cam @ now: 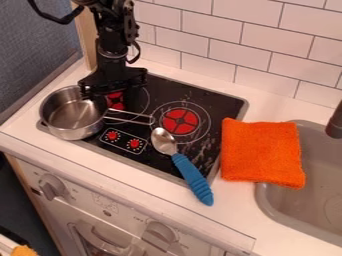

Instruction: Moved the pot to the upper right side of the burner

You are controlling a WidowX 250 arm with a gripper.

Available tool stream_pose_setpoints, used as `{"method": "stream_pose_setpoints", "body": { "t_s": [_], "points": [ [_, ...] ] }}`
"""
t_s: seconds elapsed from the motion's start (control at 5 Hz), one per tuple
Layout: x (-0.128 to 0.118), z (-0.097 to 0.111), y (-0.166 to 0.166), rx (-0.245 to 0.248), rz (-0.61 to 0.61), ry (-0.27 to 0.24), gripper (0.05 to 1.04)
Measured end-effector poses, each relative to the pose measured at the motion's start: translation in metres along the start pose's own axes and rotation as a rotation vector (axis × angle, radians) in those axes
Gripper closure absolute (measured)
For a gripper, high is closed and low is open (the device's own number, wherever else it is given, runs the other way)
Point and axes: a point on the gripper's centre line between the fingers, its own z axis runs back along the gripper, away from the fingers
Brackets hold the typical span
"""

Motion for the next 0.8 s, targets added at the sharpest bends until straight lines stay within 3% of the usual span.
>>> {"method": "stream_pose_setpoints", "body": {
  "t_s": [0.2,0.4,0.6,0.8],
  "points": [
    [-0.0028,0.0004,0.0037,-0.009,0.015,-0.023,0.704],
    [-0.0052,0.0014,0.0058,-0.007,0.018,-0.026,0.915],
    [-0.0077,0.0046,0.0094,-0.008,0.008,-0.031,0.999],
    [-0.011,0.006,0.011,-0.011,0.002,-0.024,1.002]
  ]
}}
